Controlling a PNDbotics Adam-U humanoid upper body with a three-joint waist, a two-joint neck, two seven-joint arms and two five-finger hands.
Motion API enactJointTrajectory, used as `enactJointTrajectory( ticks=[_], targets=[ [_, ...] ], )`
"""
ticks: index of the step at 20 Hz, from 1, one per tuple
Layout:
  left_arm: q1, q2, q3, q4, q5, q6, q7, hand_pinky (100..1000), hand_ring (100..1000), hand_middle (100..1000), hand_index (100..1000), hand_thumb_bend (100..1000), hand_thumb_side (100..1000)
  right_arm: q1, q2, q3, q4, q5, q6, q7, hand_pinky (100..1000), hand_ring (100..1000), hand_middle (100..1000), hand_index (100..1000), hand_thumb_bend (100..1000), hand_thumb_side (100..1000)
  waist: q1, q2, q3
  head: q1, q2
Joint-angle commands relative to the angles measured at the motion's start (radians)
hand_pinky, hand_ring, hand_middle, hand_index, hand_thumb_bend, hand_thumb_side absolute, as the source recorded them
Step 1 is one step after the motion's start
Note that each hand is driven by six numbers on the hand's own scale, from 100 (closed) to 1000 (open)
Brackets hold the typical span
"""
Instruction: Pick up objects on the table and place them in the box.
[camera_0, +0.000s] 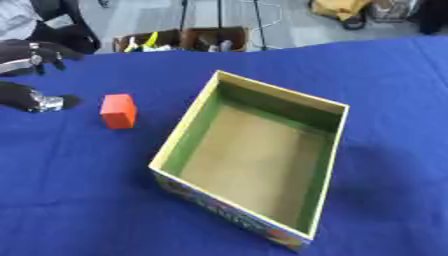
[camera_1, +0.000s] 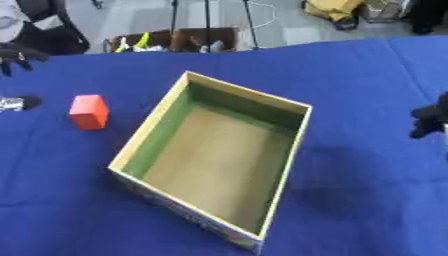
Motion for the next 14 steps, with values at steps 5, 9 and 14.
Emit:
enactJointTrajectory(
  ticks=[5, 9, 14],
  targets=[
    [-0.065, -0.033, -0.002, 0.067, -0.105, 0.001, -0.037, 662, 826, 913, 1000, 466, 793, -0.011, -0.027, 0.003, -0.011, 0.002, -0.006, 0.0, 635, 441, 433, 561, 492, 1000, 0.006, -0.011, -0.016, 0.018, -0.027],
    [-0.081, -0.052, -0.001, 0.085, -0.129, -0.001, -0.06, 669, 828, 900, 1000, 516, 775, -0.014, -0.028, 0.002, -0.012, 0.003, -0.007, -0.002, 634, 441, 433, 561, 490, 1000, 0.011, -0.004, -0.029, 0.032, -0.037],
    [-0.088, -0.056, 0.001, 0.11, -0.155, 0.001, -0.135, 690, 844, 909, 1000, 560, 745, -0.014, -0.031, 0.002, -0.011, 0.004, -0.007, -0.005, 635, 441, 432, 558, 489, 1000, 0.013, 0.002, -0.036, 0.038, -0.039]
  ],
)
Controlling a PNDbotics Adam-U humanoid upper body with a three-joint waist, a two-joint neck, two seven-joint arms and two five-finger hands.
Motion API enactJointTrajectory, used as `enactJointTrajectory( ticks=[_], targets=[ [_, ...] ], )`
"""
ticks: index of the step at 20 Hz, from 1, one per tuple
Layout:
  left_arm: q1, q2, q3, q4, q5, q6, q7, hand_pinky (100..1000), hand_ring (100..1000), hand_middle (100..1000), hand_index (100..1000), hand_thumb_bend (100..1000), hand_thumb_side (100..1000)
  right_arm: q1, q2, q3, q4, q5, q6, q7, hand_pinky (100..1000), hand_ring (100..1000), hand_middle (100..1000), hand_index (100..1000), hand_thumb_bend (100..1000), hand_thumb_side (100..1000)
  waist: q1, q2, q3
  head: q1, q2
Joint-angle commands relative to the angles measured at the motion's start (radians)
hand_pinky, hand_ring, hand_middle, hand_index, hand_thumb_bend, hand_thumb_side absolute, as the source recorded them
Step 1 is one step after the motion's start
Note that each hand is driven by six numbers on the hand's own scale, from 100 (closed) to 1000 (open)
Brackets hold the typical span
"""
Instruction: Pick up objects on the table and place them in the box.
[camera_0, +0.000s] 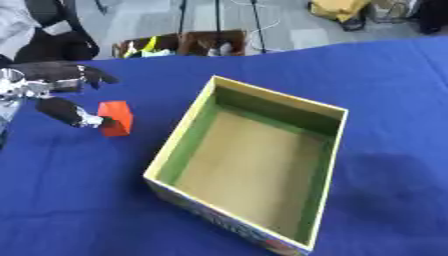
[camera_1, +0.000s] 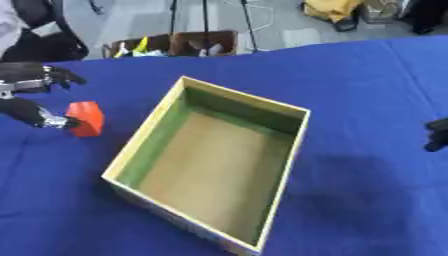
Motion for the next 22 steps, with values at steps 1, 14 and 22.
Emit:
enactJointTrajectory(
  ticks=[1, 14, 22],
  targets=[
    [-0.027, 0.026, 0.009, 0.001, -0.016, -0.02, -0.076, 695, 848, 914, 1000, 567, 737, -0.006, -0.028, -0.002, -0.01, 0.004, -0.003, -0.003, 635, 441, 432, 558, 489, 1000, -0.001, -0.019, 0.001, 0.005, -0.01],
    [-0.032, 0.023, 0.015, -0.006, 0.019, 0.002, -0.209, 681, 837, 894, 1000, 538, 742, -0.003, -0.029, -0.001, -0.01, 0.007, -0.002, -0.008, 636, 431, 424, 556, 486, 1000, 0.007, -0.014, -0.011, 0.026, -0.023],
    [-0.026, 0.015, 0.017, 0.008, -0.004, 0.0, -0.186, 667, 825, 875, 983, 515, 695, -0.005, -0.031, -0.001, -0.01, 0.009, -0.003, -0.012, 638, 430, 422, 555, 484, 1000, 0.01, -0.001, -0.02, 0.039, -0.032]
  ],
)
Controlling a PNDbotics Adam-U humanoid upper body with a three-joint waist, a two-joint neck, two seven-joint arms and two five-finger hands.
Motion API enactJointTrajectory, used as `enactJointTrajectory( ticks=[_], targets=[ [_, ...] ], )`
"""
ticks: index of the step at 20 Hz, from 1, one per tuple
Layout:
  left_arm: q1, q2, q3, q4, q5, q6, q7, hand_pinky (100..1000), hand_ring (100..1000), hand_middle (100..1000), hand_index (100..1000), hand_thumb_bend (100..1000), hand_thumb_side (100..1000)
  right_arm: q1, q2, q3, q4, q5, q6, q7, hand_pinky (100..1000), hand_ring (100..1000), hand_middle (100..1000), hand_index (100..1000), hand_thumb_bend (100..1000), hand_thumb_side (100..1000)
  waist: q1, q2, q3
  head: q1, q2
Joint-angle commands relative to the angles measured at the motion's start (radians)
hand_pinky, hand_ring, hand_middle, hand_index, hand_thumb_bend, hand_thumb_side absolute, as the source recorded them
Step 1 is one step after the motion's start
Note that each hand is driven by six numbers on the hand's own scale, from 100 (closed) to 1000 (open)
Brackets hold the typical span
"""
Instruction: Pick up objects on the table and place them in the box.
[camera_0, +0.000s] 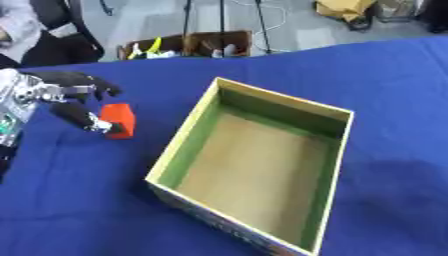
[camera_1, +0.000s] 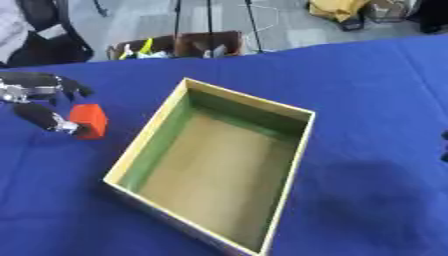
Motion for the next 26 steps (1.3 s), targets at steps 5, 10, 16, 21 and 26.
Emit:
enactJointTrajectory(
  ticks=[5, 10, 16, 21, 26],
  targets=[
    [-0.013, 0.023, 0.01, 0.001, -0.027, -0.105, -0.094, 661, 819, 862, 972, 482, 656, -0.01, -0.026, -0.002, -0.011, 0.006, -0.002, -0.006, 639, 430, 422, 555, 484, 1000, -0.002, -0.015, -0.002, 0.004, -0.013],
    [-0.01, 0.021, 0.01, 0.004, -0.046, -0.105, -0.101, 625, 790, 820, 940, 454, 649, -0.009, -0.026, -0.003, -0.011, 0.006, -0.002, -0.007, 640, 430, 421, 555, 484, 1000, -0.001, -0.011, -0.002, 0.004, -0.013],
    [-0.007, 0.016, 0.01, 0.0, -0.035, -0.108, -0.068, 550, 727, 733, 854, 387, 637, -0.008, -0.025, -0.005, -0.011, 0.008, -0.001, -0.011, 642, 430, 421, 555, 483, 1000, 0.0, -0.008, -0.005, 0.006, -0.016],
    [-0.005, 0.012, 0.009, -0.001, -0.034, -0.105, -0.019, 496, 664, 629, 779, 308, 610, -0.007, -0.025, -0.006, -0.01, 0.01, -0.001, -0.012, 643, 430, 421, 556, 483, 1000, 0.001, -0.005, -0.006, 0.009, -0.017],
    [-0.002, 0.011, 0.004, 0.002, -0.053, -0.101, 0.01, 457, 602, 542, 690, 252, 537, -0.007, -0.025, -0.009, -0.01, 0.011, -0.002, -0.014, 645, 430, 420, 555, 490, 1000, 0.001, -0.002, -0.008, 0.013, -0.016]
  ],
)
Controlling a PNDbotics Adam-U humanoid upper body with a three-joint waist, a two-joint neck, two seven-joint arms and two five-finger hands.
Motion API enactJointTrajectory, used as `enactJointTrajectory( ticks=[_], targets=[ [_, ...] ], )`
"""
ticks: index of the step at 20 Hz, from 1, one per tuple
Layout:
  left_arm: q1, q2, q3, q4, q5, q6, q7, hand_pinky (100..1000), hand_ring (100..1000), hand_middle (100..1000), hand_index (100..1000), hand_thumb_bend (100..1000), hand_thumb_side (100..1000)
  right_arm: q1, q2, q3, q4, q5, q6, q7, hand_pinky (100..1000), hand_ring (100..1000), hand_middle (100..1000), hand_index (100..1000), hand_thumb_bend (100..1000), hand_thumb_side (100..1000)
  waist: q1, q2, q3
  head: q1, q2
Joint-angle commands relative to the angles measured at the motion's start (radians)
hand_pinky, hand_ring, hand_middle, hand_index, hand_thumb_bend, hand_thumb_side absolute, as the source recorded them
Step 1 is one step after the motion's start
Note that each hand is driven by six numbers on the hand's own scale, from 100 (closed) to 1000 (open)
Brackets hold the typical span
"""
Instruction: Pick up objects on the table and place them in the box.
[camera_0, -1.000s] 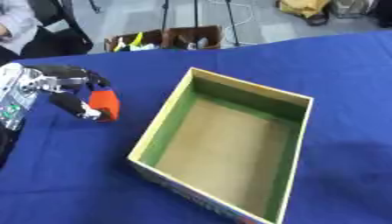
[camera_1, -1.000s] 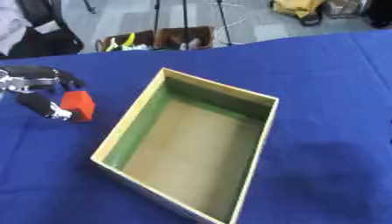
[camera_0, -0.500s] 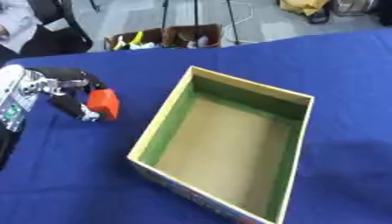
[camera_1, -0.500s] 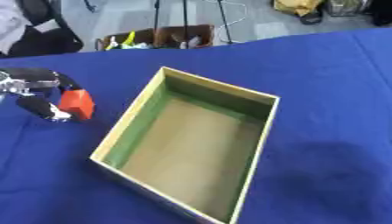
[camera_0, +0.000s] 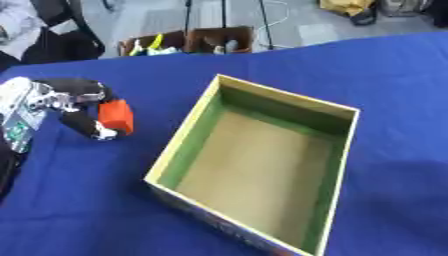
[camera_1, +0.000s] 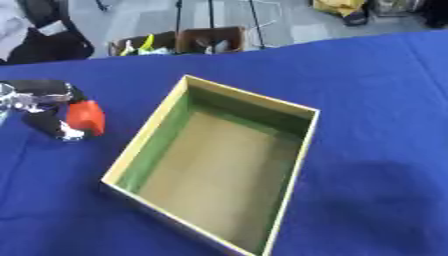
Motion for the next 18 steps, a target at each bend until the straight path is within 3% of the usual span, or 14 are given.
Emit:
enactJointTrajectory(
  ticks=[1, 5, 10, 18],
  targets=[
    [-0.01, 0.02, 0.002, -0.009, -0.018, -0.051, -0.037, 452, 595, 534, 683, 244, 528, -0.007, -0.025, -0.009, -0.01, 0.007, -0.002, -0.006, 645, 430, 420, 555, 491, 1000, -0.002, -0.018, -0.002, 0.005, -0.015],
    [-0.01, 0.019, 0.005, -0.009, -0.027, -0.043, -0.011, 395, 547, 482, 628, 100, 462, -0.006, -0.025, -0.009, -0.01, 0.007, -0.002, -0.009, 647, 430, 420, 556, 491, 1000, -0.002, -0.019, -0.002, 0.006, -0.013],
    [-0.011, 0.021, 0.003, -0.014, -0.021, -0.019, 0.043, 331, 503, 450, 593, 100, 476, -0.004, -0.023, -0.01, -0.009, 0.007, -0.002, -0.008, 648, 430, 420, 556, 491, 1000, -0.003, -0.025, 0.0, 0.006, -0.01],
    [-0.011, 0.027, -0.004, -0.034, 0.027, 0.01, 0.08, 281, 472, 418, 568, 100, 571, 0.003, -0.018, -0.011, -0.007, 0.006, -0.001, -0.007, 651, 431, 420, 556, 488, 1000, -0.007, -0.046, 0.008, 0.003, 0.004]
  ],
)
